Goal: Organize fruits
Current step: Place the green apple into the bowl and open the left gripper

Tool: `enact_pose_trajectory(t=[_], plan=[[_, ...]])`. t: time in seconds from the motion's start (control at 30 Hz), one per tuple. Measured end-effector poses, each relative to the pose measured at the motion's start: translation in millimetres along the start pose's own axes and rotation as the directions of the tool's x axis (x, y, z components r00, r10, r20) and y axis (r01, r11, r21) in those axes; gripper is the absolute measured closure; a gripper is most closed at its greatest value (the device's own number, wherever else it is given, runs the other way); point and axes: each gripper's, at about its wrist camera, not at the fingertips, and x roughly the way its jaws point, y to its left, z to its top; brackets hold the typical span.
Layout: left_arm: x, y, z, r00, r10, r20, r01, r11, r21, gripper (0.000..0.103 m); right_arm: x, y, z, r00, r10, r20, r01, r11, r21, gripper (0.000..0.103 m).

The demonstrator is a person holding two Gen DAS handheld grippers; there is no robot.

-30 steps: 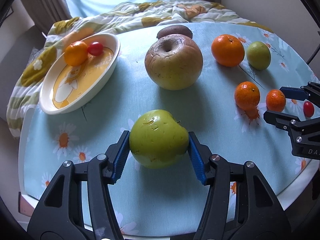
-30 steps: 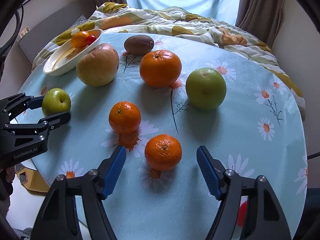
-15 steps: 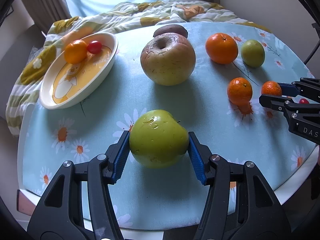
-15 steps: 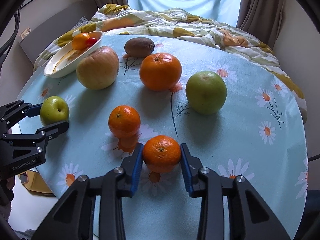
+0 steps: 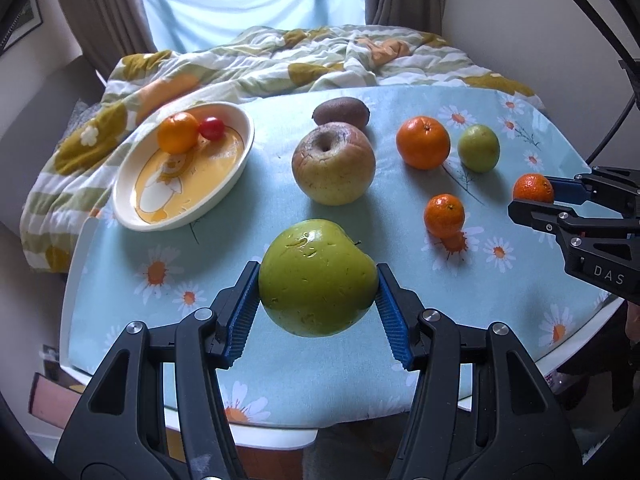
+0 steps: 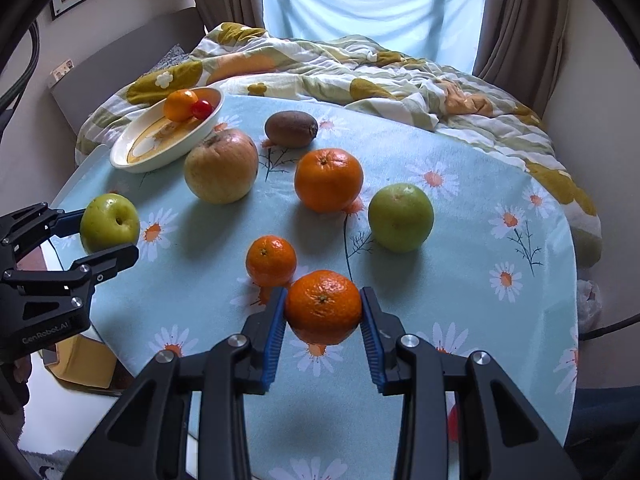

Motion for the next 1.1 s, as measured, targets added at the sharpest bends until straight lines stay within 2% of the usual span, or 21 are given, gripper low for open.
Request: enact_pose_trajectory(t=[0.27,0.57,0.83,1.1], plan=[[-44,20,15,0.997,0.021,0.077,-0.018,0.999,-0.029,0.042,-36,17,21,0.998,0.014,0.058,-0.013,0.999,-0.03,0.07],[-64,71,40,0.989,0.024,0.145,-0.021,1.0,-0.023,0.042,-56,52,57,0.994,0.008,0.111,-0.004,0.999,-0.044,0.07],[-51,130,66,0.989,-0.01,0.149,0.006,1.0,0.025,0.042,-45,98,97,0.992,0.001,0.125,0.001,1.0,-0.01,0.07],[-4,189,86,0.993,-0.036,0.113,0.028,0.997,0.073,0.042,-6,140,135,0.994,-0.007,0.109,0.003,0.999,0.034,0.07]])
